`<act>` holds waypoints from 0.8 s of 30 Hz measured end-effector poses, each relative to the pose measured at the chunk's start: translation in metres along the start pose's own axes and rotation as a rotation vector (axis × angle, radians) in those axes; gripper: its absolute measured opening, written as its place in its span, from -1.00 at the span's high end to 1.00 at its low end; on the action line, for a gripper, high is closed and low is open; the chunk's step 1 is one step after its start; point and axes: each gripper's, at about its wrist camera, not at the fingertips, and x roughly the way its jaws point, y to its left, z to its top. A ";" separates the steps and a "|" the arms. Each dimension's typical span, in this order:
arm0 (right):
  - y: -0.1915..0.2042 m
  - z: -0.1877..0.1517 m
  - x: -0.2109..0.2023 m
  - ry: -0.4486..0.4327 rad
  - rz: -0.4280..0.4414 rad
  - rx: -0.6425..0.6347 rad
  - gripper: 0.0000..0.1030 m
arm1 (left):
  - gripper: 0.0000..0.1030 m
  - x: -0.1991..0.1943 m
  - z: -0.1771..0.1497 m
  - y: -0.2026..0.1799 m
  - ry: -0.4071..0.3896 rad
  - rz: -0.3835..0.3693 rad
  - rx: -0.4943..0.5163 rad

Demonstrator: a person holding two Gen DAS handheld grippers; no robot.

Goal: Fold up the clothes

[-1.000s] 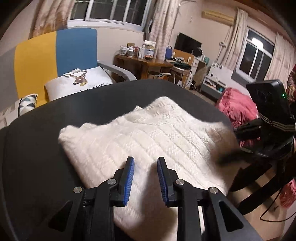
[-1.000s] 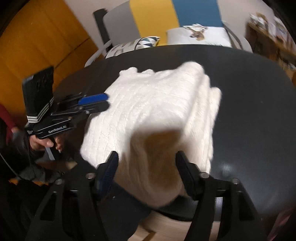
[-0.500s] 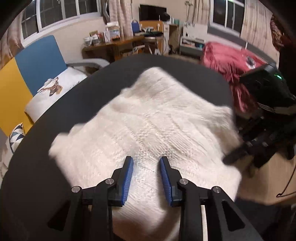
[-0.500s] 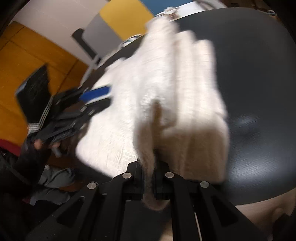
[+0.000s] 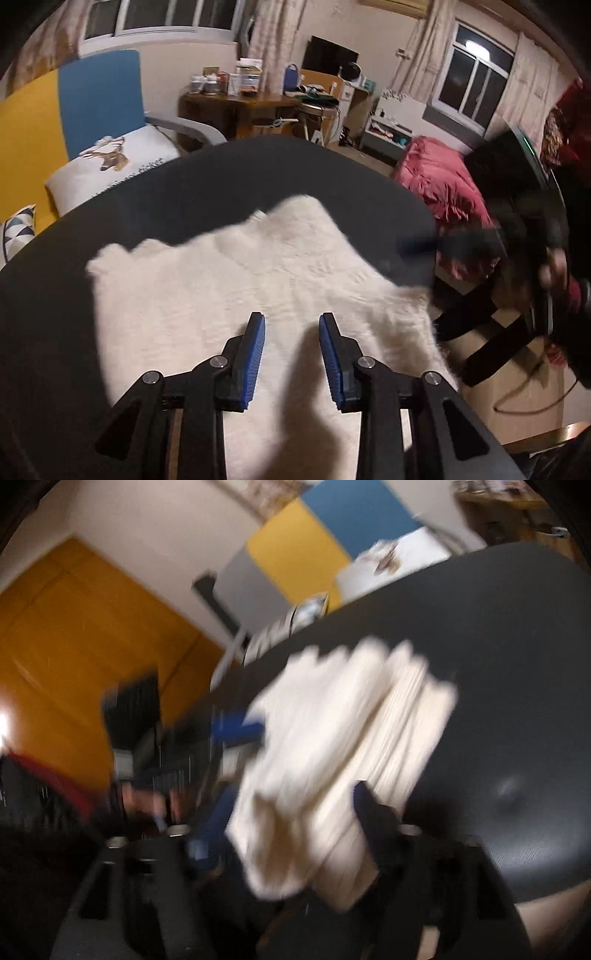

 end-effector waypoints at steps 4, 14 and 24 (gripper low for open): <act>-0.021 0.037 0.025 -0.037 -0.010 0.094 -0.42 | 0.41 0.009 -0.004 -0.020 0.001 0.016 0.073; -0.021 0.059 0.092 0.064 -0.176 0.035 0.72 | 0.41 0.004 -0.007 -0.017 -0.067 -0.101 0.007; -0.032 0.053 0.071 0.045 -0.366 -0.030 0.75 | 0.41 0.051 -0.022 -0.076 0.118 -0.127 0.325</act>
